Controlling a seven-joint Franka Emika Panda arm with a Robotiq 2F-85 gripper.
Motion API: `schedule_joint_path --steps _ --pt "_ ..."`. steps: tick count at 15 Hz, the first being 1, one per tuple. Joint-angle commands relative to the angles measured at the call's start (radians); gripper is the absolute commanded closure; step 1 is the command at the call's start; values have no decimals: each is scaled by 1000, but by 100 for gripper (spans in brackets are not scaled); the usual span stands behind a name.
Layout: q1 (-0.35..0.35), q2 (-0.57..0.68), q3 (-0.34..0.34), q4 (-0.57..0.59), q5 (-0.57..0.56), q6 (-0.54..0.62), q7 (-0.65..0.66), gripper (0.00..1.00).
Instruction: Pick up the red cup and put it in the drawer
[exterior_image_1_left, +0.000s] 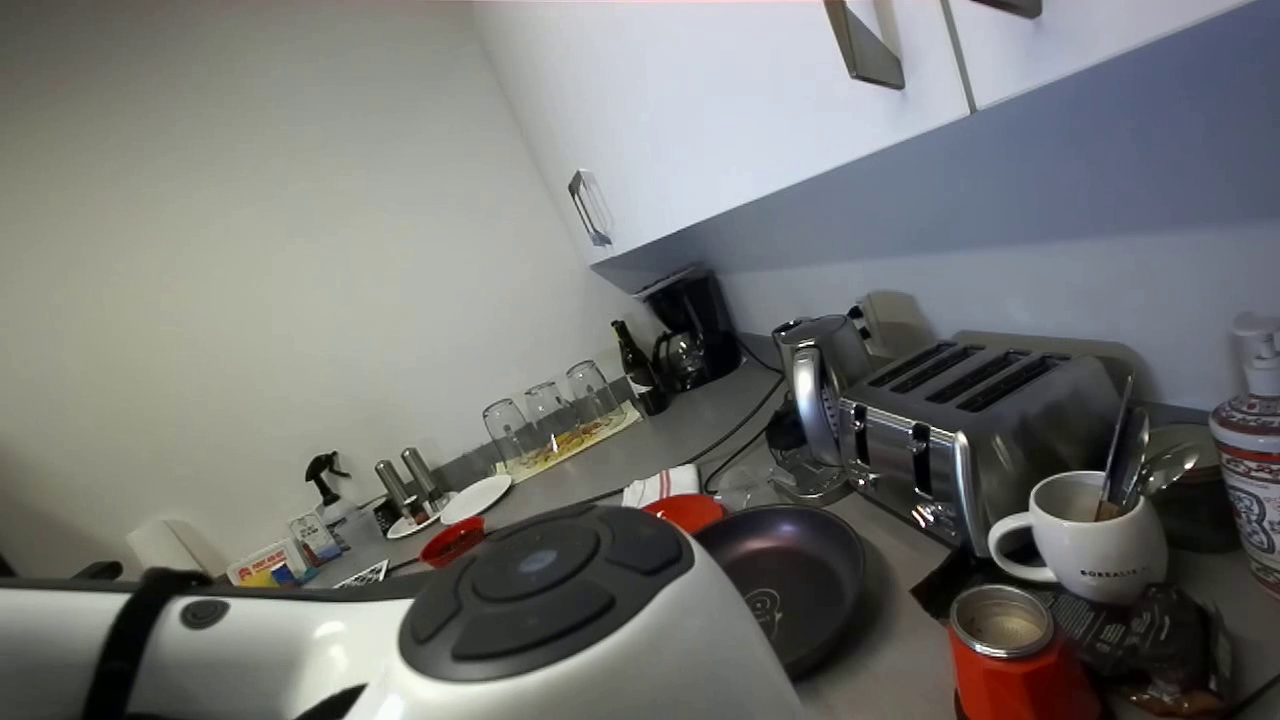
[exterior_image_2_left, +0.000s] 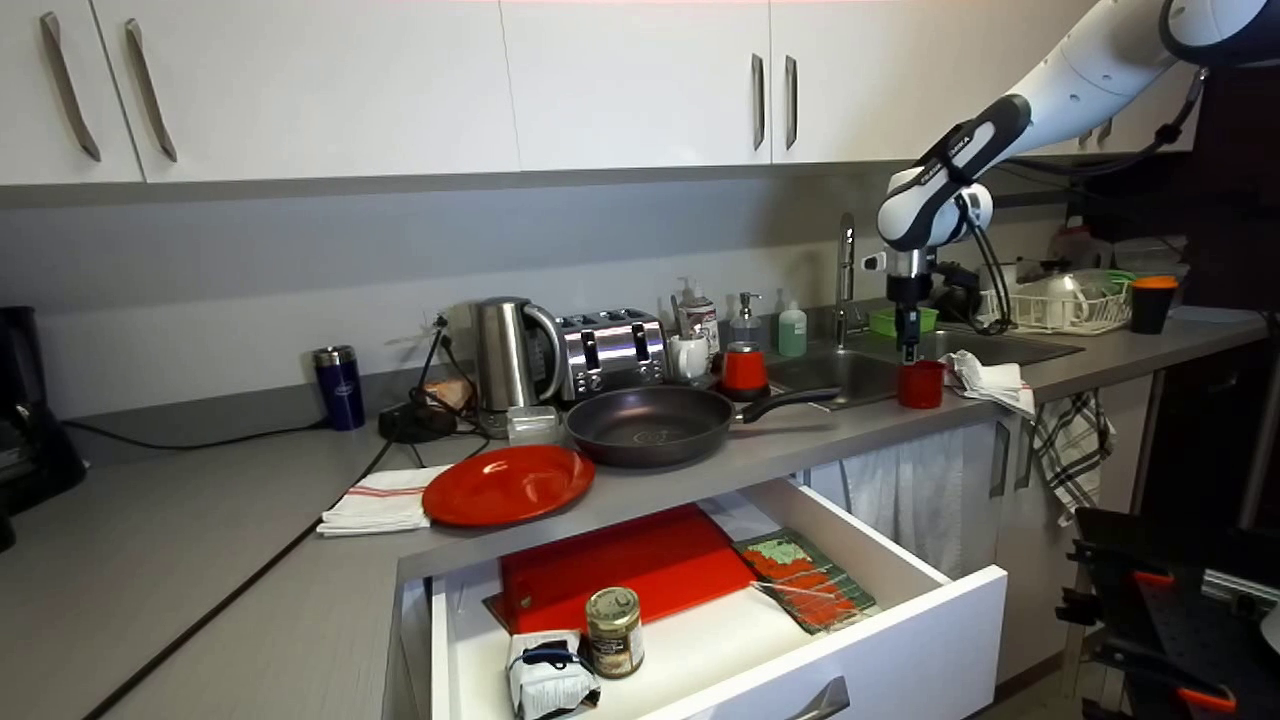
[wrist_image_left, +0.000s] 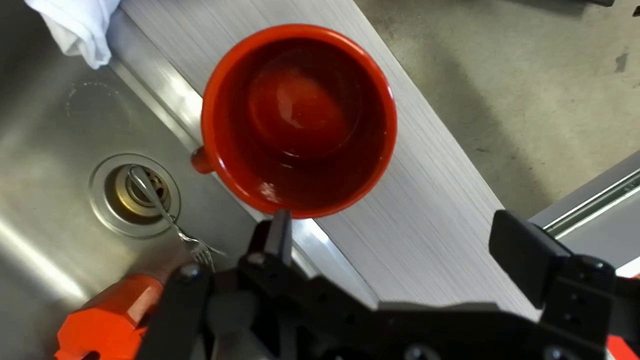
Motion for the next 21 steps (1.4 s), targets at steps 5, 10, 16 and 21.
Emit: schedule_joint_path --steps 5,10,16,21 --pt "-23 43 29 -30 -28 73 -17 0" --pt "-44 52 21 -44 -34 92 0 0" --pt "-63 48 19 -60 -32 97 16 0" --pt "-61 43 19 -63 -38 94 24 49"
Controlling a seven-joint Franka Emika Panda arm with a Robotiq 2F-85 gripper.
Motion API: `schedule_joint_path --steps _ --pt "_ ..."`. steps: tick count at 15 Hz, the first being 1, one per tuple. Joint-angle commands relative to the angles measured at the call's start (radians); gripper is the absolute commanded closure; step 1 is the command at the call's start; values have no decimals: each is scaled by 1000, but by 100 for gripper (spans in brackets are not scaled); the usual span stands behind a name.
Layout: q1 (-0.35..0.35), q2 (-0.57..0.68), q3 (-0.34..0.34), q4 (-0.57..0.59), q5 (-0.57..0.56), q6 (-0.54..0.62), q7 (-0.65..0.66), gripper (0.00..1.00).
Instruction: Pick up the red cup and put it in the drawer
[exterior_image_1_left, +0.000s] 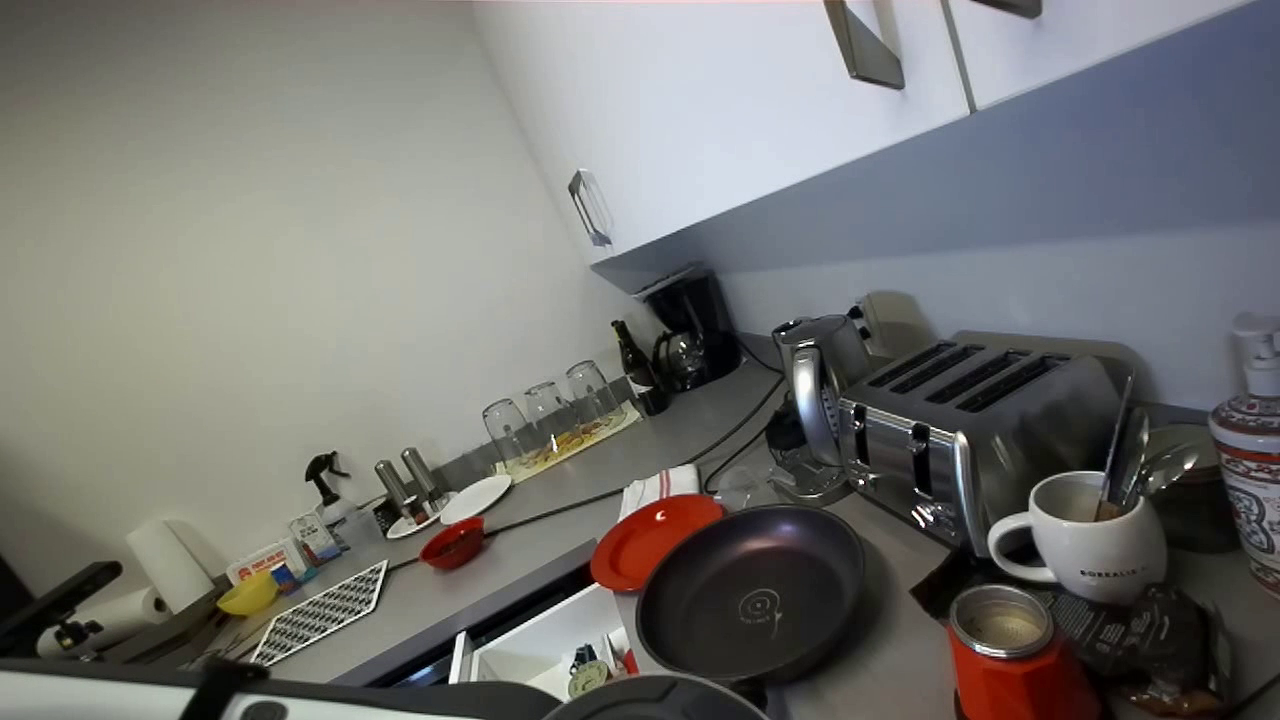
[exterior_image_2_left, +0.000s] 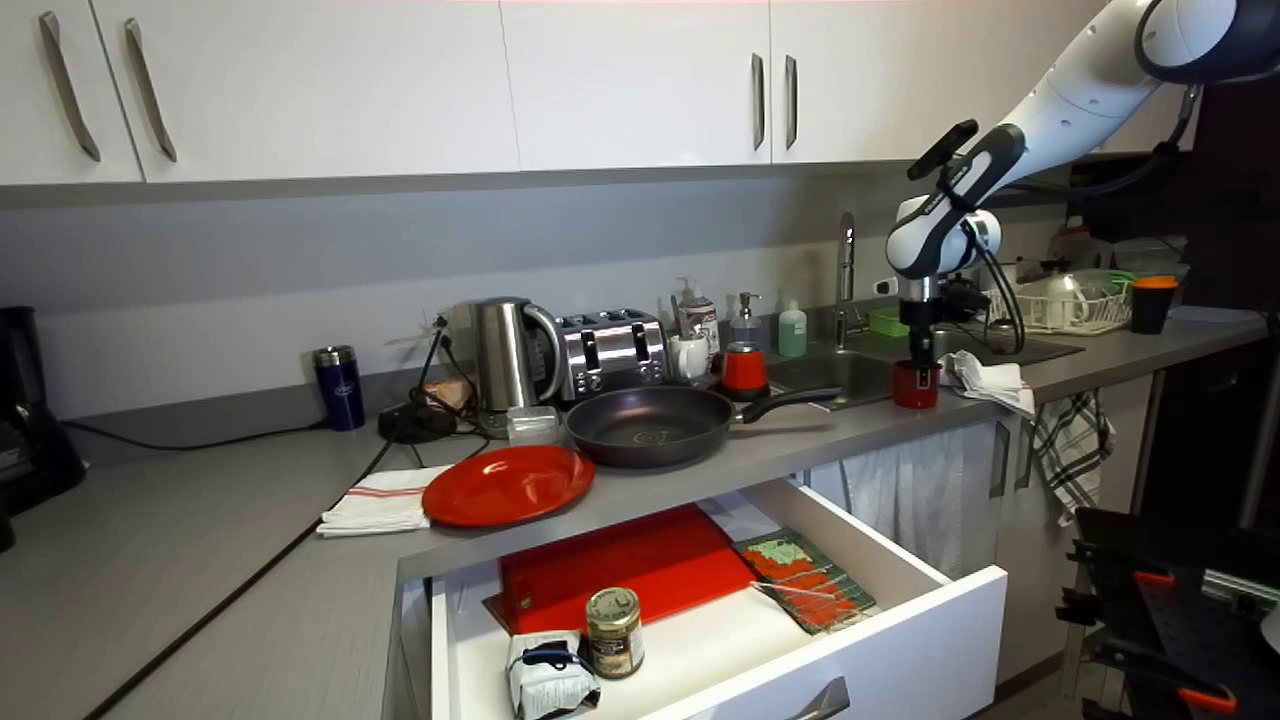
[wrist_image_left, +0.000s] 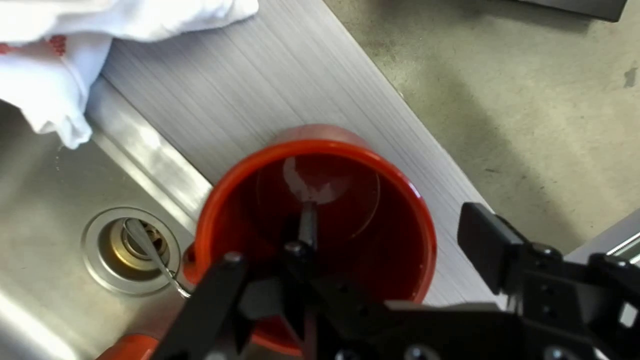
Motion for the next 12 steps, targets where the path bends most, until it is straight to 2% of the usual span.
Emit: schedule_joint_path --steps 1,5,7,9,10,12 --pt "-4 -16 5 -20 -24 20 22 56" --pt "-3 -18 5 -21 -26 20 26 87" --pt "-3 -20 4 -21 -26 21 28 95" --pt "-2 -24 3 -24 -29 27 34 99" --pt "-2 -26 4 -24 -28 27 35 94" --pt "0 -39 2 -24 -31 24 44 93"
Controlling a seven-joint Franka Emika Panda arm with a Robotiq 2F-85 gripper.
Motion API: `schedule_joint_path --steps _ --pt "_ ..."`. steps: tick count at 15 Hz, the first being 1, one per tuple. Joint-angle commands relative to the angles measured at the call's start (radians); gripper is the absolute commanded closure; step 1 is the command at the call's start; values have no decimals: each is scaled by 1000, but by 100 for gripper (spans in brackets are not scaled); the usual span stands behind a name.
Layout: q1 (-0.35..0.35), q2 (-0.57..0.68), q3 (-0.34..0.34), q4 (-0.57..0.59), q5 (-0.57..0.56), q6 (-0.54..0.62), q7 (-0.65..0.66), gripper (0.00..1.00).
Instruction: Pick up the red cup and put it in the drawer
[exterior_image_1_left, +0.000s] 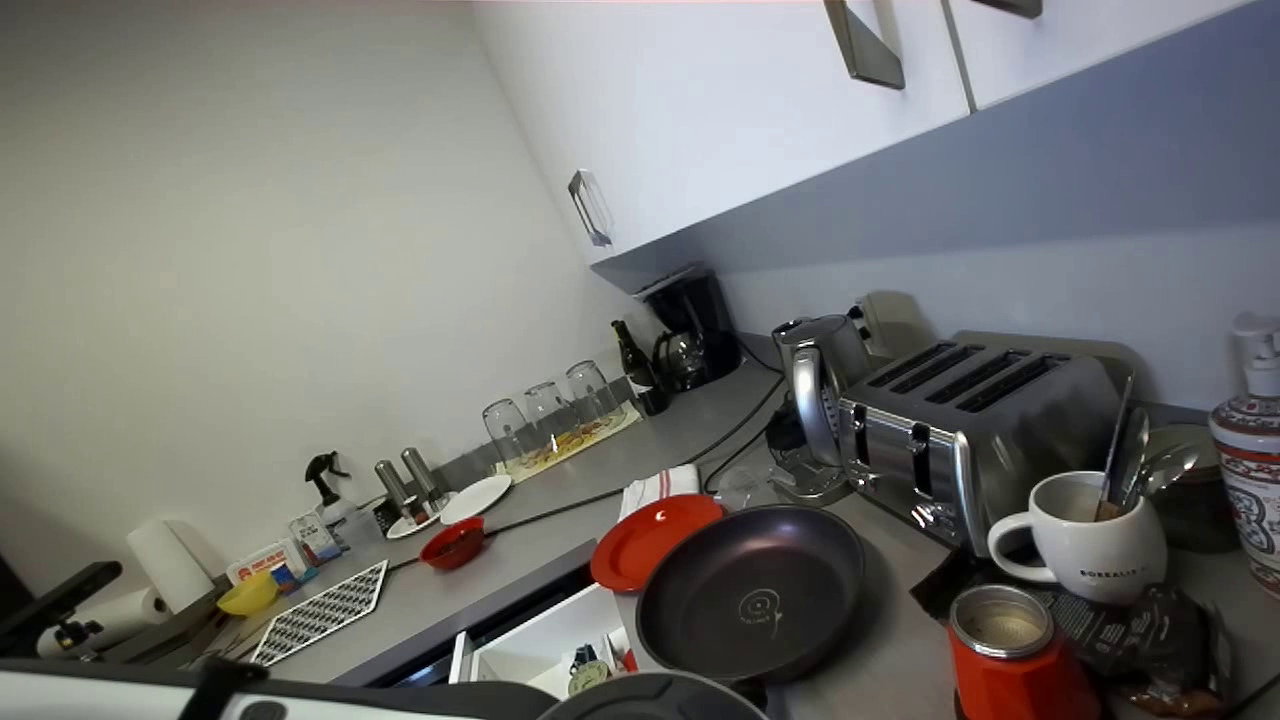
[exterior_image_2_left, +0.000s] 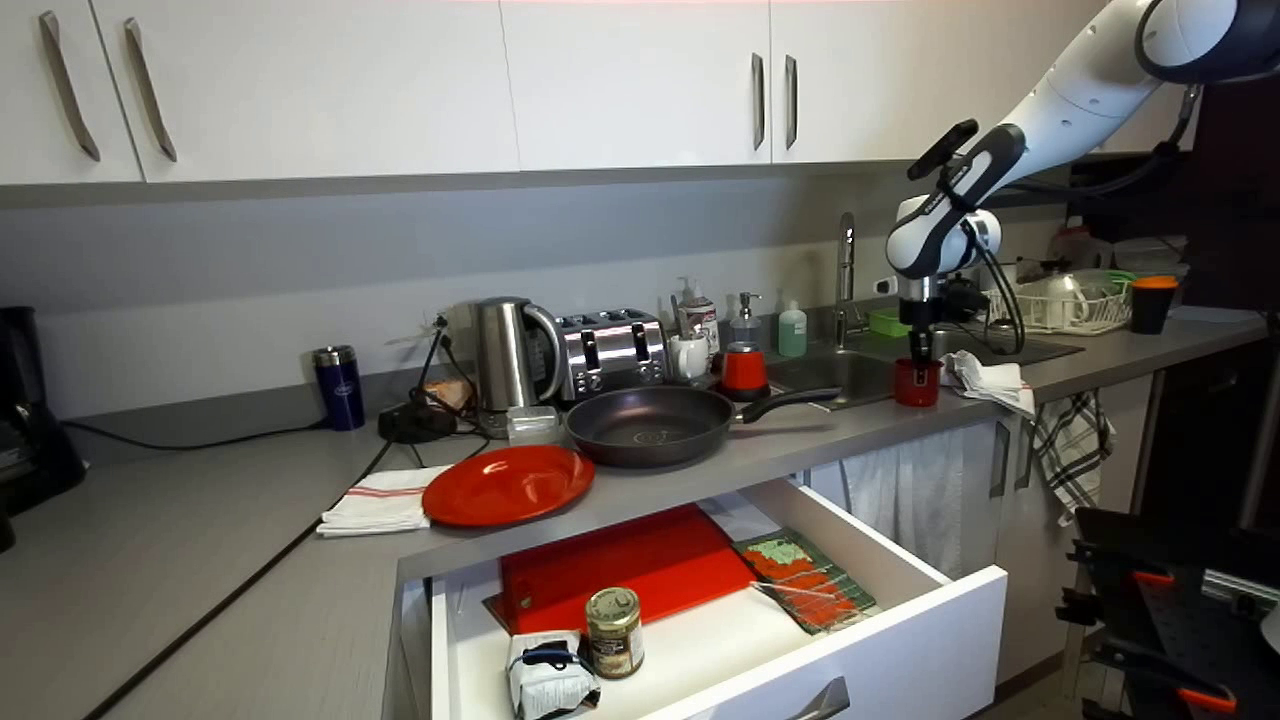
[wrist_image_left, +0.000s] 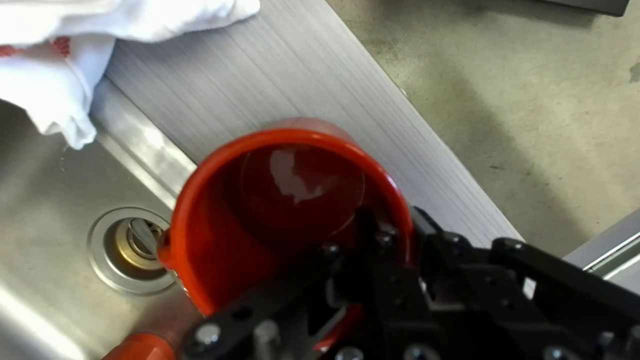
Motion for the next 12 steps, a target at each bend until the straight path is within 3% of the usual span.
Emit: schedule_joint_path --steps 1,7,12 --pt "1 -51 2 -27 -30 20 31 93" --pt "42 -207 2 -45 -111 4 86 93" --pt "112 -340 40 -68 -168 -23 136 94"
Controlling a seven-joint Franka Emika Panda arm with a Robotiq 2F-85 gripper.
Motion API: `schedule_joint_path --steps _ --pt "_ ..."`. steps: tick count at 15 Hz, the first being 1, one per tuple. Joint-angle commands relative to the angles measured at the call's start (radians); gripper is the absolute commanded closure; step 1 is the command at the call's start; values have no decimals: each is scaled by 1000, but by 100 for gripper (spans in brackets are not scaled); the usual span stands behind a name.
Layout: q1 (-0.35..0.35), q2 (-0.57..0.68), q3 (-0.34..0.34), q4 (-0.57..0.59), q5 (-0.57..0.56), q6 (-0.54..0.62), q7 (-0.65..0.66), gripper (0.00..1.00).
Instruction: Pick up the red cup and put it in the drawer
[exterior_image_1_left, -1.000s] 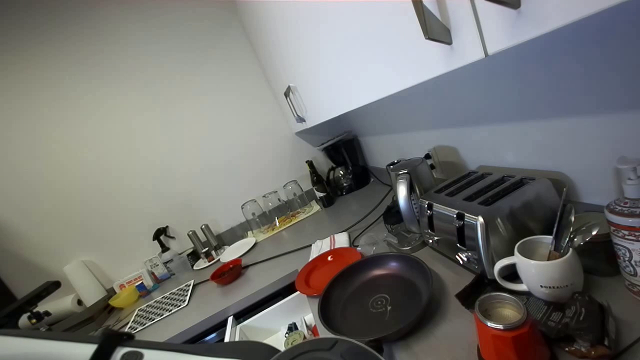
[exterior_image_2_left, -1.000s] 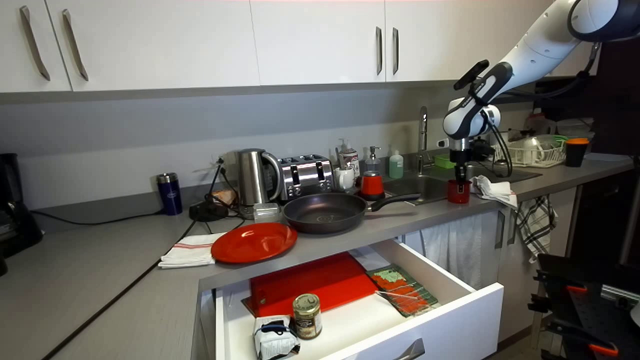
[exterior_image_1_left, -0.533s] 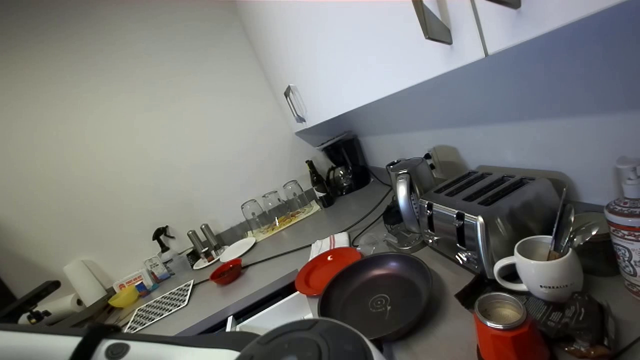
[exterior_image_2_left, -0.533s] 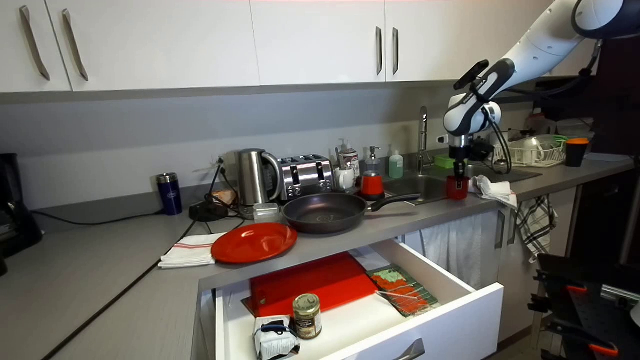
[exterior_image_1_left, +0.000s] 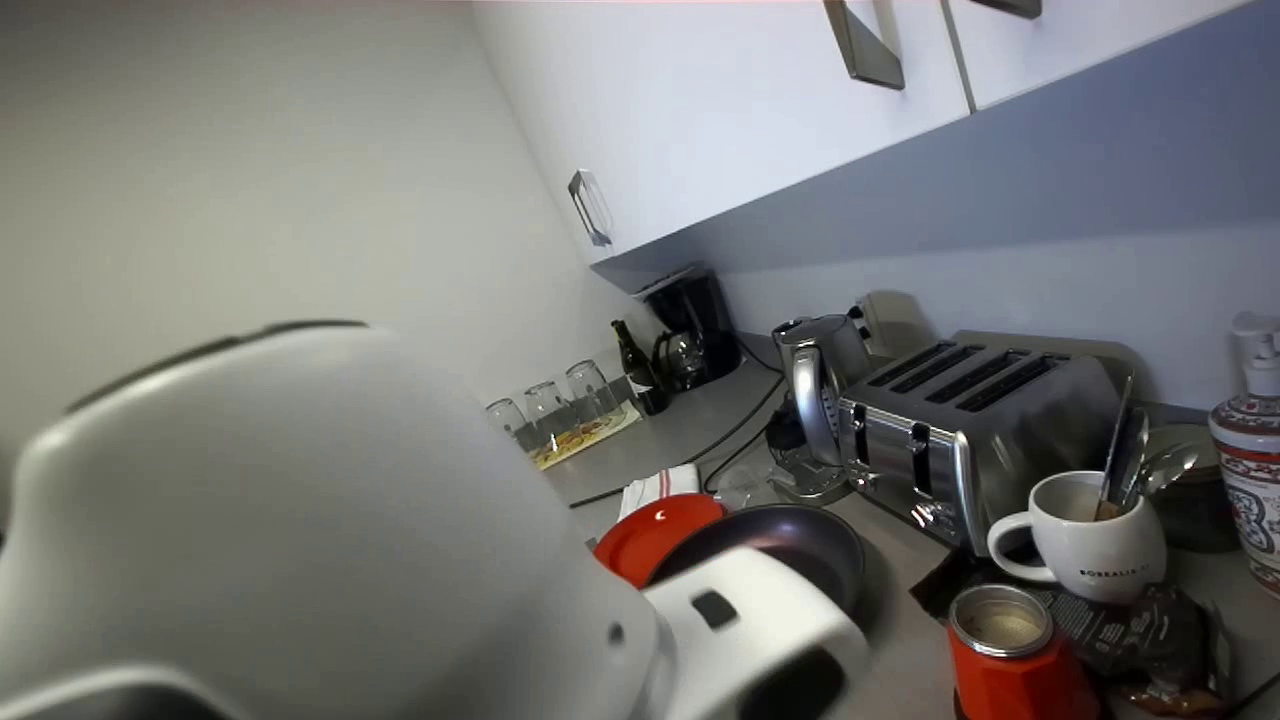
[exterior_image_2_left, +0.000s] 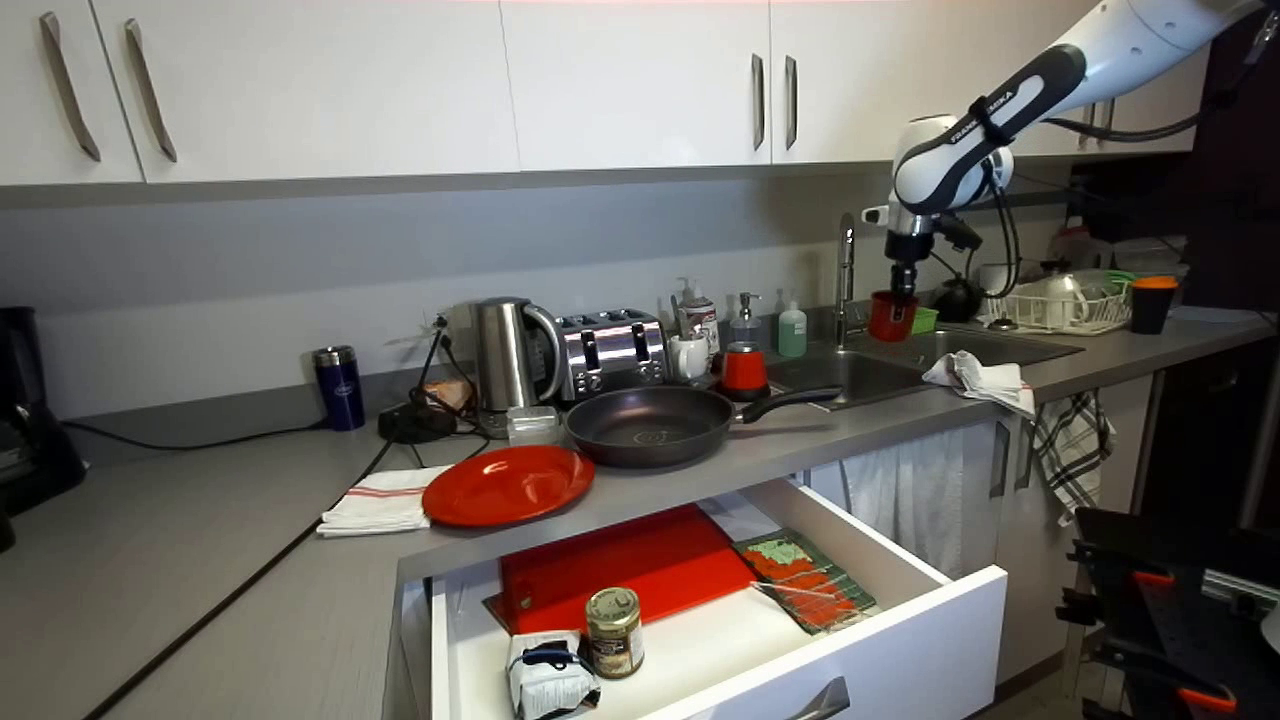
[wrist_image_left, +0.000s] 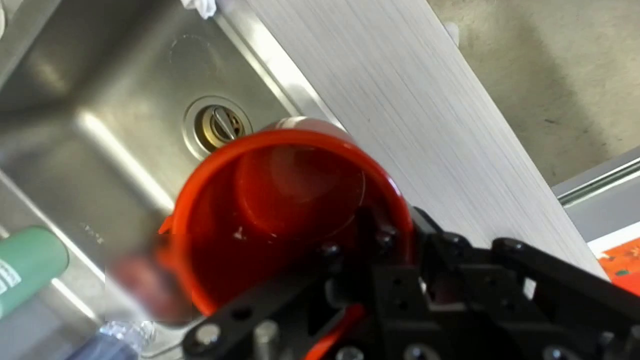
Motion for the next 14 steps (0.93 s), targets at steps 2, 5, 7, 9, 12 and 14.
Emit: schedule_joint_path --steps 2,5,7,9,12,14 --pt "75 -132 41 -68 -45 -40 55 94" --pt "126 -172 74 -96 -39 -59 58 94" --pt "158 -190 98 -114 -41 -69 61 94" --pt "190 -205 121 -135 -41 -72 59 94" --pt "233 -212 158 -164 -50 -73 74 94" --pt "259 -215 182 -189 -60 -62 82 94"
